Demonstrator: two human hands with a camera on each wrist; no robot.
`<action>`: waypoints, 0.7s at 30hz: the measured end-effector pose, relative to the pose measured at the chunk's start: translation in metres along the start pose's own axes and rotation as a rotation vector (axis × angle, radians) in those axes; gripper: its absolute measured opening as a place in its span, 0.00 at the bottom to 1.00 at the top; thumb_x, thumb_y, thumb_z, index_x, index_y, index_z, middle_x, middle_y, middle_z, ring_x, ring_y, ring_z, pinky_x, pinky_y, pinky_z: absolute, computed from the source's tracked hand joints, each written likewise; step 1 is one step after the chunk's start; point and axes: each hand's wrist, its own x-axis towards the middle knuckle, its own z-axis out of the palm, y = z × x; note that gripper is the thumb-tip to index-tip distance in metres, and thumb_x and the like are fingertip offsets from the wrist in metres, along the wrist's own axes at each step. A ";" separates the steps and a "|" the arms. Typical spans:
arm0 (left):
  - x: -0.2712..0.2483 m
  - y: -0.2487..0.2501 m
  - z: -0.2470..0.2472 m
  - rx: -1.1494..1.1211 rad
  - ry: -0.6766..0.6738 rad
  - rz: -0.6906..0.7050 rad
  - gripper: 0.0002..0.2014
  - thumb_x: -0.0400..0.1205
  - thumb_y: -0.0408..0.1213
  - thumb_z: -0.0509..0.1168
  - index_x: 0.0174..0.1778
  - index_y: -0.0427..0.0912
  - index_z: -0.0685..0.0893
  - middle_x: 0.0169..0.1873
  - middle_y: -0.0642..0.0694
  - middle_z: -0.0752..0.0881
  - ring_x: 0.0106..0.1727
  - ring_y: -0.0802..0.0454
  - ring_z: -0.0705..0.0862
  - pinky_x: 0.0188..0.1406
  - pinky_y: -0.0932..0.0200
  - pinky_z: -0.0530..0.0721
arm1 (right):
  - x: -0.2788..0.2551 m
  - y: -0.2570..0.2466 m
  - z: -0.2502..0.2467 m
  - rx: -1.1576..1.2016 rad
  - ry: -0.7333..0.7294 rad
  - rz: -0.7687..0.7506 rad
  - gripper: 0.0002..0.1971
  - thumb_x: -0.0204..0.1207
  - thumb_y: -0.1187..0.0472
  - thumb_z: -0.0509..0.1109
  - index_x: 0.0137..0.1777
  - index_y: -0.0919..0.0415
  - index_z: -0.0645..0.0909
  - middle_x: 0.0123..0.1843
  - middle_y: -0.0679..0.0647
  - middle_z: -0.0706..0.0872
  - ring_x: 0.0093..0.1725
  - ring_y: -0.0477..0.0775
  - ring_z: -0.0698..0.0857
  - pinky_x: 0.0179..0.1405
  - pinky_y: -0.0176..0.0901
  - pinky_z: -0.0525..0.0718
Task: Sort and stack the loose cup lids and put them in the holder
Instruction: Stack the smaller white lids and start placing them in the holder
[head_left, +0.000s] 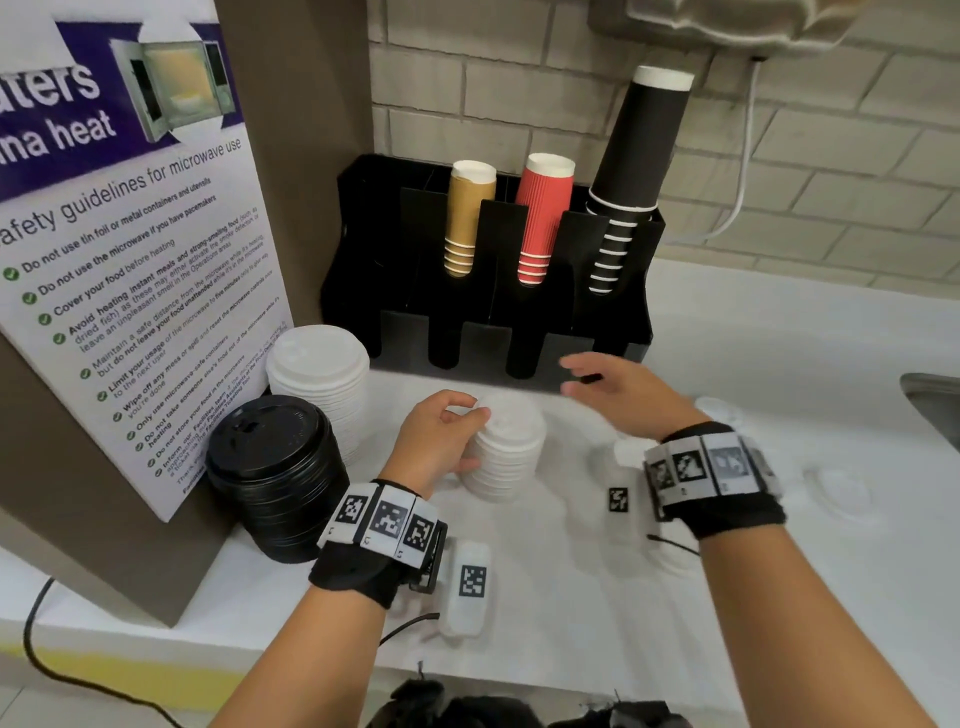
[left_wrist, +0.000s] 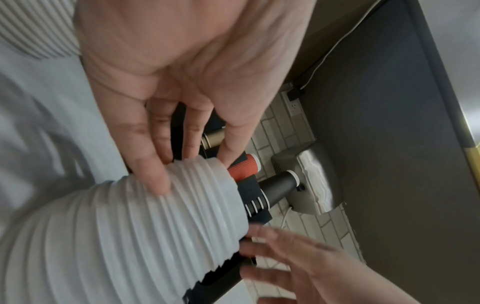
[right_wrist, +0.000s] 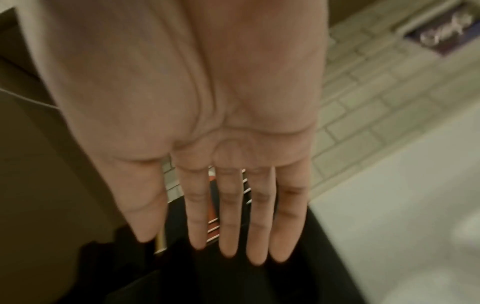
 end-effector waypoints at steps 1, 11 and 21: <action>0.001 0.001 0.003 0.007 -0.004 -0.003 0.08 0.82 0.38 0.70 0.55 0.44 0.83 0.43 0.44 0.78 0.46 0.49 0.81 0.37 0.57 0.89 | -0.002 0.009 -0.011 -0.098 0.004 0.060 0.20 0.81 0.55 0.67 0.72 0.55 0.77 0.69 0.54 0.81 0.66 0.53 0.80 0.62 0.37 0.72; 0.002 0.014 0.028 0.099 -0.071 -0.019 0.12 0.80 0.41 0.71 0.58 0.47 0.80 0.49 0.44 0.79 0.52 0.48 0.82 0.47 0.51 0.90 | -0.009 0.059 -0.011 -0.498 -0.329 0.340 0.44 0.57 0.50 0.86 0.74 0.44 0.70 0.70 0.48 0.76 0.64 0.53 0.77 0.54 0.44 0.77; 0.000 0.014 0.032 0.520 -0.267 0.272 0.44 0.68 0.37 0.82 0.79 0.50 0.68 0.71 0.52 0.74 0.72 0.50 0.72 0.63 0.59 0.69 | -0.013 0.064 -0.017 -0.379 -0.235 0.335 0.36 0.62 0.54 0.83 0.69 0.46 0.69 0.55 0.51 0.78 0.50 0.54 0.78 0.47 0.45 0.77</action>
